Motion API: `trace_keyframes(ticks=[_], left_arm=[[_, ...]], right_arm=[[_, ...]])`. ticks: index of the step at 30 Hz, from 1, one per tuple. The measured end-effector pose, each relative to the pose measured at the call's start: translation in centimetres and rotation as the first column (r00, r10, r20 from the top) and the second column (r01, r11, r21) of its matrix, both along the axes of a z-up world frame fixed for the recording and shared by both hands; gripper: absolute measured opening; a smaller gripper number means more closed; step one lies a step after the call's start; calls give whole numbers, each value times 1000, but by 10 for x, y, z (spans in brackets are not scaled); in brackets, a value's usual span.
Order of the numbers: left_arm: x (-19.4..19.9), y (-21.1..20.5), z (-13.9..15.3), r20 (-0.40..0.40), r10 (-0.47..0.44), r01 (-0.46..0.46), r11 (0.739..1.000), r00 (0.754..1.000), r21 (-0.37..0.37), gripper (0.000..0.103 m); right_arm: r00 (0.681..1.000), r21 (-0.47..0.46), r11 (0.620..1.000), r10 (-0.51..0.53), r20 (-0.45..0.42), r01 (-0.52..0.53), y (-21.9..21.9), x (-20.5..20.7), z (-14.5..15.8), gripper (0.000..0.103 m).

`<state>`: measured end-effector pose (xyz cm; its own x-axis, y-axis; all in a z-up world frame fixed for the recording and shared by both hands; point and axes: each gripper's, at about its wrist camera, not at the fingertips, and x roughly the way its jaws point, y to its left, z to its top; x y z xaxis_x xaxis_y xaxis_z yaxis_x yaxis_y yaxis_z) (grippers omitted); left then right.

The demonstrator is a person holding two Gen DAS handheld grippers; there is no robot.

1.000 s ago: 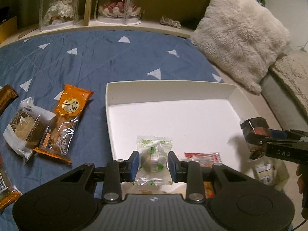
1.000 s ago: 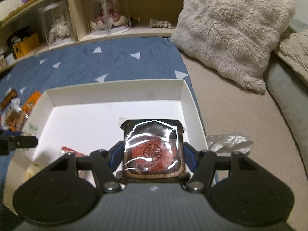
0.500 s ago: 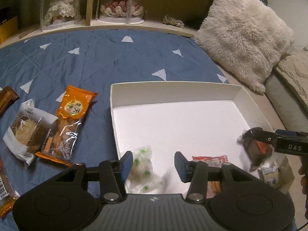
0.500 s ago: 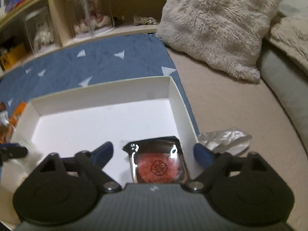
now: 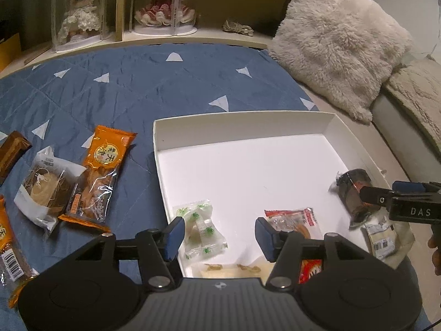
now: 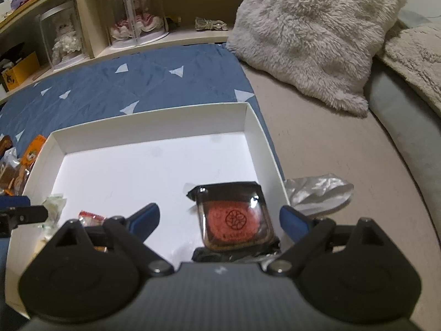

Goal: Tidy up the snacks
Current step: 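Open both grippers to drop the two packs into the tray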

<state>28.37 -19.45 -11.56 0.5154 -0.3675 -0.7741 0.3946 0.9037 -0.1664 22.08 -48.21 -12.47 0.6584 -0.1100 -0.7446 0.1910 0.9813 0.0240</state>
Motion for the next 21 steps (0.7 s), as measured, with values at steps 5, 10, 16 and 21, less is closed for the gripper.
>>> trace_keyframes(ticks=[5,10,16,21], left_arm=[[-8,3,8,4,3,-3,1000,1000,6,60],[-17,7,14,12,4,-4,1000,1000,5,63],[-28,14,20,12,13,-13,1000,1000,3,64],[-38,21,22,14,15,-15,1000,1000,3,70]], right_arm=[[1000,27,1000,0,5,0,3,-10,5,96],[1000,12,1000,-6,2,6,9,-20,8,98],[1000,7,1000,0,1,0,18,-32,15,100],[1000,-3,1000,8,5,-8,27,-43,21,102]])
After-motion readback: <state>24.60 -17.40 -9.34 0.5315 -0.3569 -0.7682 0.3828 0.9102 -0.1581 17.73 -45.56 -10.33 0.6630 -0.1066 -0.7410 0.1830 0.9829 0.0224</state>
